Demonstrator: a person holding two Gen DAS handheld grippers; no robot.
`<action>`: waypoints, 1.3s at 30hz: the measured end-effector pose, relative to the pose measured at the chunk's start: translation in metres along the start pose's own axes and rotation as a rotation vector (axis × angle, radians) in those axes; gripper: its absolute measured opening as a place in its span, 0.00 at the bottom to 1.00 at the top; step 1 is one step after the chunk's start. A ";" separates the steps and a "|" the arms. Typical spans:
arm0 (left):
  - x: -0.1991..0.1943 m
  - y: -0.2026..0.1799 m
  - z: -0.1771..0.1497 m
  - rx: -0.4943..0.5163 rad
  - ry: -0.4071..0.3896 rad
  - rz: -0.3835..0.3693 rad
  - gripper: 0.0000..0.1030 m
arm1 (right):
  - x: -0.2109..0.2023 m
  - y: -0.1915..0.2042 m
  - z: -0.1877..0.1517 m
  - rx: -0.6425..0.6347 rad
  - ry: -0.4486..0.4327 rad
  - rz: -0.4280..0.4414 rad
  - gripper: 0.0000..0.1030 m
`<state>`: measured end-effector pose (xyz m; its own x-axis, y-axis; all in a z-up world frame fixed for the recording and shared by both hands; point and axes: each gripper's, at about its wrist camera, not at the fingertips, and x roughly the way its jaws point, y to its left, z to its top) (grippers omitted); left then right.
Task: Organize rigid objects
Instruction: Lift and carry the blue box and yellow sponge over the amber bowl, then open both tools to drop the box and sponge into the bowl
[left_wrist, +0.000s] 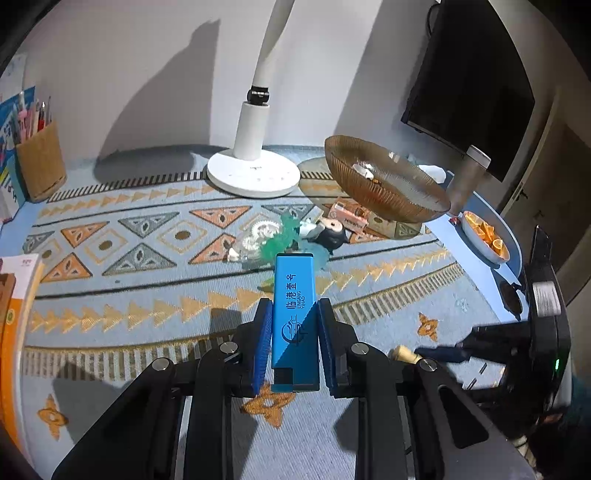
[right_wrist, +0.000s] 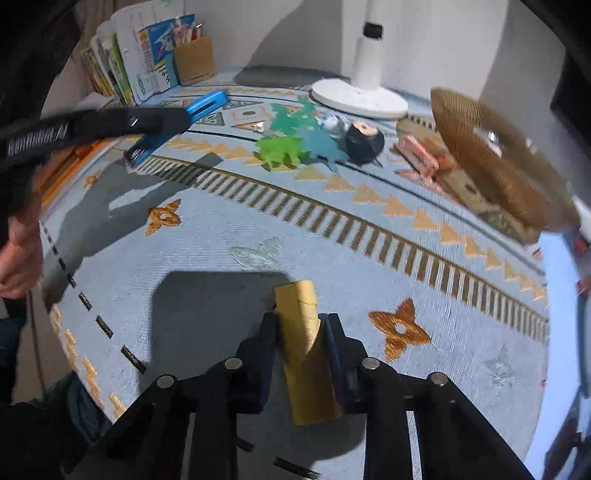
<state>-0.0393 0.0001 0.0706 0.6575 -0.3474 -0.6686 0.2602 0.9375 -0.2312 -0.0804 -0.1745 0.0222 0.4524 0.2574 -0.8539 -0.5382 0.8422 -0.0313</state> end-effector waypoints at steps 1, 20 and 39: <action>-0.001 -0.001 0.004 0.004 -0.003 0.000 0.20 | -0.003 -0.001 0.002 0.028 -0.019 0.040 0.24; 0.031 -0.105 0.153 0.129 -0.175 -0.090 0.20 | -0.134 -0.204 0.066 0.480 -0.489 -0.142 0.12; 0.146 -0.148 0.162 0.141 -0.089 -0.040 0.81 | -0.068 -0.279 0.061 0.626 -0.332 -0.178 0.23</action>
<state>0.1330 -0.1928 0.1216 0.7029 -0.3911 -0.5942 0.3800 0.9126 -0.1511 0.0827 -0.3985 0.1201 0.7406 0.1377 -0.6577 0.0264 0.9721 0.2332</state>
